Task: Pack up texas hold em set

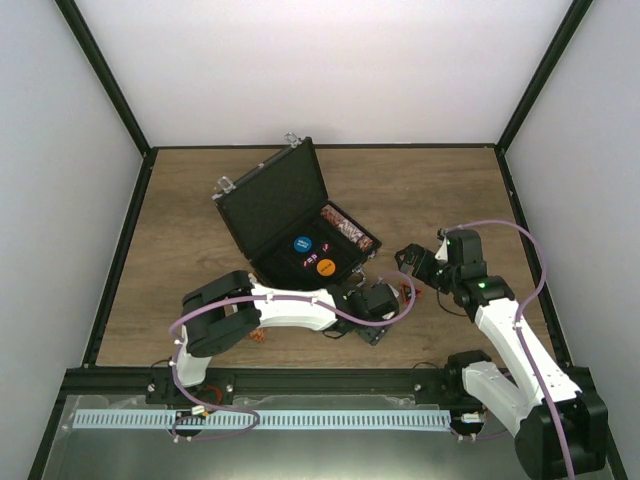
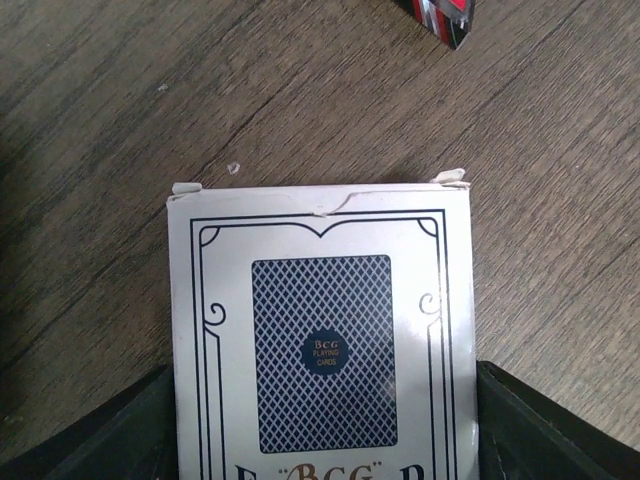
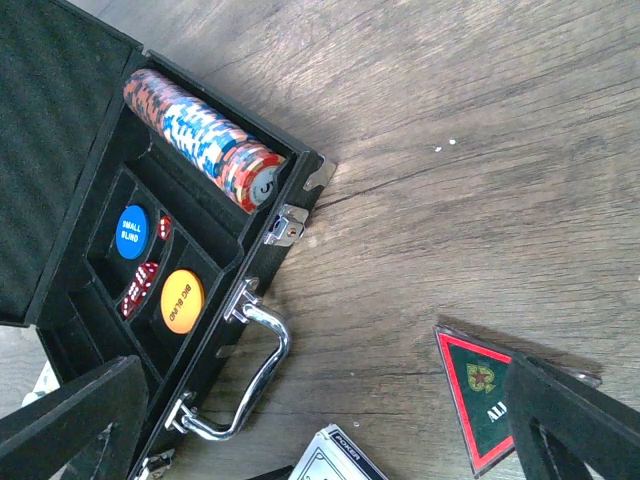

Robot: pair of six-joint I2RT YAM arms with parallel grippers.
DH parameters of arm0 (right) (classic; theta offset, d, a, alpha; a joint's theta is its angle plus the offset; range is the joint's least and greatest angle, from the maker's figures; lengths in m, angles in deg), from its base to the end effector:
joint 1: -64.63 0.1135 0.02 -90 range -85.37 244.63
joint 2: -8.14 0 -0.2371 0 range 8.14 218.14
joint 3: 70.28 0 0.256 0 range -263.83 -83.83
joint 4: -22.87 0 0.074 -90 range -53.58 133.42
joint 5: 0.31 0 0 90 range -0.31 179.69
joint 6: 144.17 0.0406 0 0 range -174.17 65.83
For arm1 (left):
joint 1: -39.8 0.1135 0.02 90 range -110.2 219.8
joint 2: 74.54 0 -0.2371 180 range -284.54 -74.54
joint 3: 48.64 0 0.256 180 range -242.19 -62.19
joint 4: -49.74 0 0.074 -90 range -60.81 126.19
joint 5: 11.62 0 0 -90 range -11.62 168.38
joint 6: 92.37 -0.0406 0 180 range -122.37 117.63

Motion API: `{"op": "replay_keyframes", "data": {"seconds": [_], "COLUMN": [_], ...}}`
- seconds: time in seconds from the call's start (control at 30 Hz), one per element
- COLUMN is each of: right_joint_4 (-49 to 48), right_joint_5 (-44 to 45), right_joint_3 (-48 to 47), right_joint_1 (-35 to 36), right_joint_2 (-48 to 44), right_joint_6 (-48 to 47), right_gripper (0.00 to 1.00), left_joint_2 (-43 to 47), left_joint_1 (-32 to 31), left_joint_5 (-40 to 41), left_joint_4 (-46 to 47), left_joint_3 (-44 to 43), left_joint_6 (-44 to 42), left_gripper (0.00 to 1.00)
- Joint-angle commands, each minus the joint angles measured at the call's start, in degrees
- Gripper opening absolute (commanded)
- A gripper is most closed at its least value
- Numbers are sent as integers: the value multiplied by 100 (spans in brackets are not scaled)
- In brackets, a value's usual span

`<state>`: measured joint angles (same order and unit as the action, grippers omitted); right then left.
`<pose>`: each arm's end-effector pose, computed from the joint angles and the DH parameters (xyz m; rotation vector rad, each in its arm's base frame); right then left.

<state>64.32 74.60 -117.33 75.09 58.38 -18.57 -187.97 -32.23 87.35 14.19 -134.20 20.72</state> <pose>0.1992 0.0475 0.2020 0.3964 2.3938 0.6914 0.1268 -0.3706 0.1093 1.0715 2.4750 -0.3273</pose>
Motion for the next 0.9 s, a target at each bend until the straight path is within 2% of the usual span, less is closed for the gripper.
{"op": "replay_keyframes", "data": {"seconds": [0.0, 0.23, 0.53, 0.67, 0.87], "right_joint_4": [73, 273, 465, 442, 406], "right_joint_5": [106, 289, 383, 366, 275], "right_joint_3": [-80, -276, -931, -1058, -957], "right_joint_1": [-35, -35, -35, -36, -35], "right_joint_2": [-103, -285, -370, -389, -396], "right_joint_6": [9, 1, -35, -13, 38], "right_gripper": [100, 100, 100, 100, 100], "left_joint_2": [-71, 353, 1618, 1927, 1806], "left_joint_1": [-4, 51, 623, 1071, 1917], "left_joint_5": [69, 272, -14, -83, -483], "left_joint_4": [-20, 236, 423, 210, 22], "left_joint_3": [-103, 124, 365, 430, 538], "left_joint_6": [99, 205, -221, -632, -1850], "left_gripper": [75, 69, 66, 66, 66]}}
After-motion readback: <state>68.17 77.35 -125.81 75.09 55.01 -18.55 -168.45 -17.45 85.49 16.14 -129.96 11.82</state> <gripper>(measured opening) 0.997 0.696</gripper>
